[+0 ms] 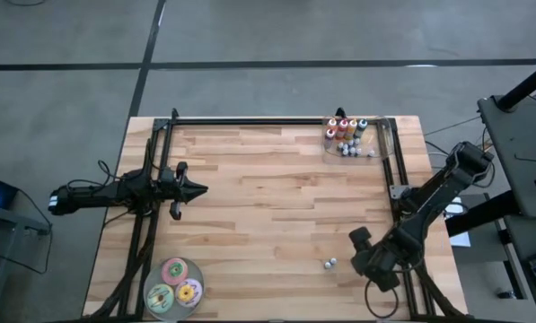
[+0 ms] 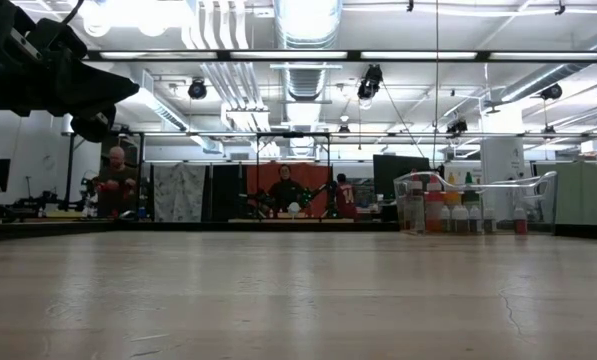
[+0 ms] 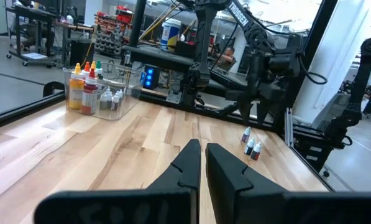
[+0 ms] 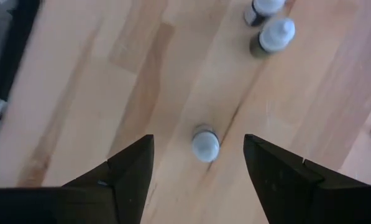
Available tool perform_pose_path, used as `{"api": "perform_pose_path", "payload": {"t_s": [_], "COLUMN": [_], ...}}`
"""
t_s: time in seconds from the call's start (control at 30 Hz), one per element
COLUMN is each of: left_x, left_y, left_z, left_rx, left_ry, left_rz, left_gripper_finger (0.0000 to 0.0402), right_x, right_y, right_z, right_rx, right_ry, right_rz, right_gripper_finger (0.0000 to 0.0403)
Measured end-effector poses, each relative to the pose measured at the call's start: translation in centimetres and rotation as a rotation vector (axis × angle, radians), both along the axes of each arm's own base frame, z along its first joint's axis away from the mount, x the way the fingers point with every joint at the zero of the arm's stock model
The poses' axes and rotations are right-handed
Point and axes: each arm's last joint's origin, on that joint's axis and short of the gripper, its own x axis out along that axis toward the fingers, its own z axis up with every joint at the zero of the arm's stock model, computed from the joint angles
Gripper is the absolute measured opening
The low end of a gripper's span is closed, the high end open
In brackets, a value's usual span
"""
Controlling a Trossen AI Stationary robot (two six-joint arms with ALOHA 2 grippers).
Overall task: Pick & Place food coloring
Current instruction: Put the small purple food coloring bottle into the bin
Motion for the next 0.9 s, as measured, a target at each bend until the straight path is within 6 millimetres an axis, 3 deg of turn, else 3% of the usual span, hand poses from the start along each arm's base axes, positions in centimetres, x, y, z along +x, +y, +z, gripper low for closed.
{"api": "perform_pose_path", "payload": {"t_s": [0.53,0.9], "left_x": [0.0,0.0], "left_y": [0.0,0.0], "left_z": [0.0,0.0], "left_rx": [0.000,0.000], "left_ry": [0.000,0.000], "left_rz": [0.000,0.000], "left_gripper_finger": [0.0000,0.0000], "right_x": [-0.7,-0.7], "right_y": [-0.9,-0.9], "right_z": [-2.5,-2.9], "right_rx": [-0.034,-0.019], "right_ry": [-0.005,-0.019], "right_rz": [-0.009,-0.009], "right_gripper_finger": [0.0233,0.0233]}}
